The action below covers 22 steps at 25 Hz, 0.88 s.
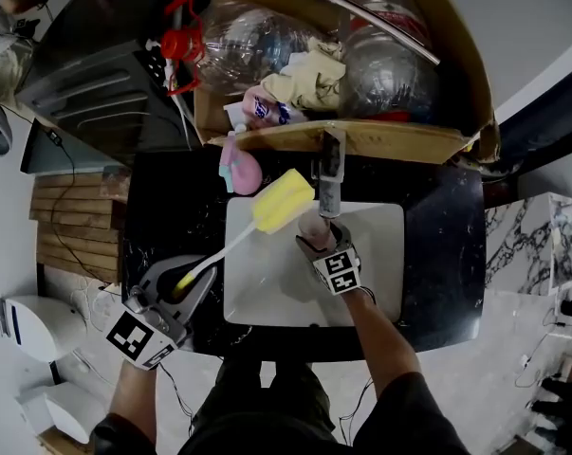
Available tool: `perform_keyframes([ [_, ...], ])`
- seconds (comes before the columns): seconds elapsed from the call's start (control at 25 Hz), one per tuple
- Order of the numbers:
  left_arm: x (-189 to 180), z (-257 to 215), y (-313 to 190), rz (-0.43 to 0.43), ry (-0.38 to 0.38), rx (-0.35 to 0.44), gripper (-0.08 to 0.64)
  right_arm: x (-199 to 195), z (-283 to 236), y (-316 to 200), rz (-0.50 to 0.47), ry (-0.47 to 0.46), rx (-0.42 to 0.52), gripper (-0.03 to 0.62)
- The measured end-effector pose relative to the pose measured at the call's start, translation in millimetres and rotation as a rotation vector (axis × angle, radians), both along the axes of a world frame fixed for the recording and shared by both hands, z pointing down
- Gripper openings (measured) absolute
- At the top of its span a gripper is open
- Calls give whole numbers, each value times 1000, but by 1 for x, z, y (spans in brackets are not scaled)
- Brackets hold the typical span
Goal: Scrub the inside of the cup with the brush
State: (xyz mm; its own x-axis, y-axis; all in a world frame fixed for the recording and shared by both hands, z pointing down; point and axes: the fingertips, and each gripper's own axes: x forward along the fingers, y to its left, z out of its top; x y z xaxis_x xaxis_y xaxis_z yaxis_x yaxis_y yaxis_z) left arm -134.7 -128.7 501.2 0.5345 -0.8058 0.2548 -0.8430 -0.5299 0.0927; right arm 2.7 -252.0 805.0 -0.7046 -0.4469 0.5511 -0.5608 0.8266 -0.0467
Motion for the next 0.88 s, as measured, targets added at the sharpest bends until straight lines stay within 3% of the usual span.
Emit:
perform_keyframes([
  [0.52,-6,10,-4,19,3,-22,37,-2,30,-2,9,20,-39,362],
  [0.88,-7,8,-8,29,19,-16,37,-1,41,8,-48,97,-79,362],
])
